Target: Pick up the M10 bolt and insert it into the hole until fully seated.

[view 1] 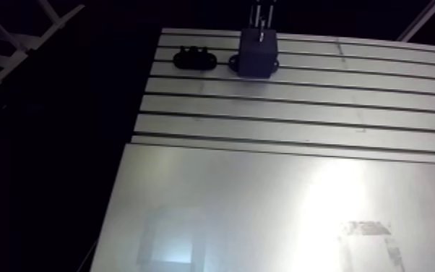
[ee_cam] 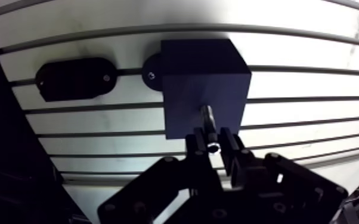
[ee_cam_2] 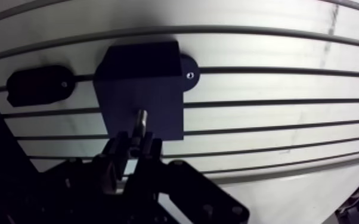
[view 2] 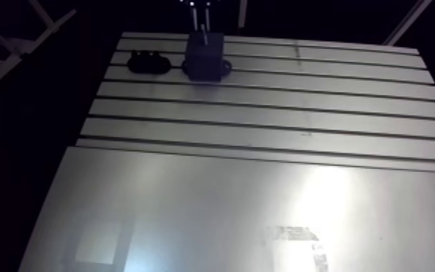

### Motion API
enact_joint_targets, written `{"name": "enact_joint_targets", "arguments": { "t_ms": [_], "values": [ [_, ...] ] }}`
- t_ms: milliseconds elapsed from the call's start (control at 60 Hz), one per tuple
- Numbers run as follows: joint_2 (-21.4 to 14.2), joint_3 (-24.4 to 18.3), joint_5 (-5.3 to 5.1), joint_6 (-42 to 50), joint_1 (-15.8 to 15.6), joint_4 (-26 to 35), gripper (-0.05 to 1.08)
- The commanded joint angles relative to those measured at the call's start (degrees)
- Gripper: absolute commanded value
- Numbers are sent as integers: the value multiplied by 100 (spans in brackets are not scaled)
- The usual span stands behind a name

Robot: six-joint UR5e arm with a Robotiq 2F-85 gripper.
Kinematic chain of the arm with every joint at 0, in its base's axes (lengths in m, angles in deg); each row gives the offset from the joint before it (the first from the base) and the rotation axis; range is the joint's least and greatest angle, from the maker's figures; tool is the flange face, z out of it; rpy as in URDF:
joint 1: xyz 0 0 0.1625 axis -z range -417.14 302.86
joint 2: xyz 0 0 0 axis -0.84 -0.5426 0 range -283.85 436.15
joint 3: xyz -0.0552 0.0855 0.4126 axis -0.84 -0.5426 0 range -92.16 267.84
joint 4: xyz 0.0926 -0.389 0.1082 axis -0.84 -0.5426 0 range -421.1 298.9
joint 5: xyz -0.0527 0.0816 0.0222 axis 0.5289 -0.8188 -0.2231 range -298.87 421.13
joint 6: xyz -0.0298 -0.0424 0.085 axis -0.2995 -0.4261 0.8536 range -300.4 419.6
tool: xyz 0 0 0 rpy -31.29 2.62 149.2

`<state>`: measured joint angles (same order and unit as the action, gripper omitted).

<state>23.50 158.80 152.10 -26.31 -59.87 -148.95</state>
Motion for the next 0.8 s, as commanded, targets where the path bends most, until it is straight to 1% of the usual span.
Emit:
{"name": "enact_joint_targets", "arguments": {
  "t_ms": [17, 667, 767, 783, 800],
  "values": [
    [13, 1, 4, 0, -7, -16, 108],
    [14, 63, 4, 9, -17, -26, 108],
    [14, 63, 4, 18, -8, -26, 106],
    [22, 63, -3, 33, 0, -26, 103],
    [22, 63, -3, 33, 0, -26, 103]
  ]
}}
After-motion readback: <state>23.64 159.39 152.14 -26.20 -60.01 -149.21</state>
